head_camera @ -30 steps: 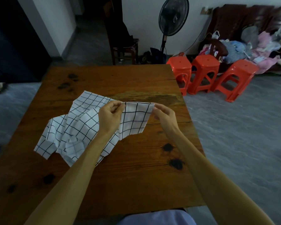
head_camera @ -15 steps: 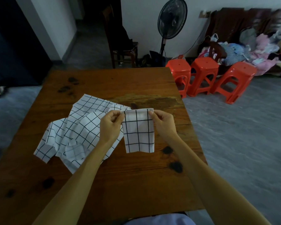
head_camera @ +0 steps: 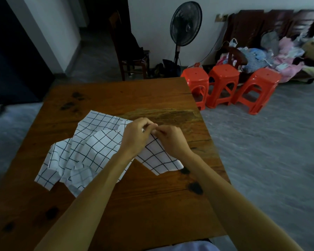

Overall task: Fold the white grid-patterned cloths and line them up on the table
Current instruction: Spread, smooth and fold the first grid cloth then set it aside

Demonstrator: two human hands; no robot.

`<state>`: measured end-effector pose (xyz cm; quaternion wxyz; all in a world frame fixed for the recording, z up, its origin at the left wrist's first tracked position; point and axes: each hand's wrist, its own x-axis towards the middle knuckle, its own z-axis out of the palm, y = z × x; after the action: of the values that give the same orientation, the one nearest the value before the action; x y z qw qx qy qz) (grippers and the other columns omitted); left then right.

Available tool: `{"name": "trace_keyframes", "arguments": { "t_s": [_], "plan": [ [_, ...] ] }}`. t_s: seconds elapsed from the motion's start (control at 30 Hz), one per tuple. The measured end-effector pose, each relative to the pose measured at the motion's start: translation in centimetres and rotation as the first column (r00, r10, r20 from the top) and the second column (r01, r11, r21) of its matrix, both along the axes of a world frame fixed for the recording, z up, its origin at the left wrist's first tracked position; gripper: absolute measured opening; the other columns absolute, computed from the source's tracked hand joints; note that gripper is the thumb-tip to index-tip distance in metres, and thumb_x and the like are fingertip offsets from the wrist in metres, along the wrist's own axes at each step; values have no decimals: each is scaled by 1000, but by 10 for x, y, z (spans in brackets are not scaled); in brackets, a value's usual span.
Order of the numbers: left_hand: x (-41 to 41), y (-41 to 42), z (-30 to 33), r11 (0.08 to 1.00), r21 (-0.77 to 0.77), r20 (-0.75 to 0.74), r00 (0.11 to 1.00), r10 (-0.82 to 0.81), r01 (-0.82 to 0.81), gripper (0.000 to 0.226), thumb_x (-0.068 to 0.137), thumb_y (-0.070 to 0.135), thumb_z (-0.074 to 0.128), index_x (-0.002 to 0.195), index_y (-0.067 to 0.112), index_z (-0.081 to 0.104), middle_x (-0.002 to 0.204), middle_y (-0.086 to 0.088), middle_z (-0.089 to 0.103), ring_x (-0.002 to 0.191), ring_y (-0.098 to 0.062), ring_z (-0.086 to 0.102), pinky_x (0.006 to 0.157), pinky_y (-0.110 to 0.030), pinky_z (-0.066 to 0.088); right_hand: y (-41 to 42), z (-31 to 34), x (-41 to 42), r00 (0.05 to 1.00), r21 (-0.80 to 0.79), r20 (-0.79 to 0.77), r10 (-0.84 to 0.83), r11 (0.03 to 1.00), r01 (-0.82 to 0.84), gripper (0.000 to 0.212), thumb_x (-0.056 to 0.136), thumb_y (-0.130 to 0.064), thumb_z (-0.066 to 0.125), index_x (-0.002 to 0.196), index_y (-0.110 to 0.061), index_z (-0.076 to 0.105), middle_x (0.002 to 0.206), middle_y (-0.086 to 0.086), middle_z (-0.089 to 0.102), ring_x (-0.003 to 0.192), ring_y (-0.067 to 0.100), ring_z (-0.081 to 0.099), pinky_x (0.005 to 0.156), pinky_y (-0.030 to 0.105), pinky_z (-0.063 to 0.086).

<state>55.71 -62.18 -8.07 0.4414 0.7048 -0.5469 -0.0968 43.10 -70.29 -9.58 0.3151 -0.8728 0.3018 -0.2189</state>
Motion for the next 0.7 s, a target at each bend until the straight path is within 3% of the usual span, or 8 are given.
{"name": "trace_keyframes", "arguments": {
  "t_s": [0.1, 0.17, 0.27, 0.37, 0.57, 0.7],
  "plan": [
    [5, 0, 0, 994, 3, -22, 994, 110, -110, 17, 94, 30, 56, 87, 16, 63, 66, 13, 55, 56, -8, 50, 49, -20, 38, -1, -8, -2, 1000, 31, 17, -3, 1000, 2, 34, 100, -33, 50, 71, -19, 62, 55, 4, 53, 46, 21, 45, 44, 30, 28],
    [13, 1, 1, 988, -9, -17, 987, 157, -157, 19, 95, 31, 54, 88, 15, 60, 60, 11, 49, 49, -7, 42, 45, -17, 32, -2, -18, -8, 1000, 37, 11, -18, 999, 18, 39, 101, -36, 48, 70, -15, 59, 55, 4, 53, 47, 20, 46, 45, 29, 29],
    [17, -1, 1, 985, 20, 9, 985, 172, -173, 19, 95, 33, 53, 88, 17, 58, 58, 7, 50, 47, -9, 41, 44, -21, 30, 1, -30, -14, 999, 39, -1, -51, 998, 51, 31, 100, -39, 46, 74, -25, 55, 55, -7, 48, 46, 12, 43, 45, 26, 29],
    [17, -3, -2, 978, 49, 0, 979, 202, -202, 21, 96, 35, 51, 91, 16, 58, 59, 7, 50, 47, -10, 41, 45, -23, 30, 2, -39, -14, 997, 18, -20, -81, 997, 81, 33, 101, -38, 44, 92, -14, 66, 66, -2, 59, 53, 12, 50, 47, 27, 34],
    [27, -4, -4, 968, 47, 33, 969, 246, -247, 24, 96, 35, 50, 94, 12, 60, 56, 8, 46, 45, -8, 38, 45, -23, 28, -6, -57, -38, 989, -8, -103, -104, 995, 103, 32, 102, -38, 41, 95, -17, 63, 71, -10, 57, 54, 2, 48, 46, 20, 31],
    [40, 1, -2, 956, 19, 47, 956, 290, -291, 25, 97, 31, 50, 95, 9, 60, 56, 7, 47, 46, -10, 38, 44, -23, 28, -11, -83, -66, 953, 23, -278, -123, 991, 134, 31, 101, -45, 38, 98, -23, 59, 75, -7, 63, 61, 8, 56, 52, 25, 42]
  ]
}}
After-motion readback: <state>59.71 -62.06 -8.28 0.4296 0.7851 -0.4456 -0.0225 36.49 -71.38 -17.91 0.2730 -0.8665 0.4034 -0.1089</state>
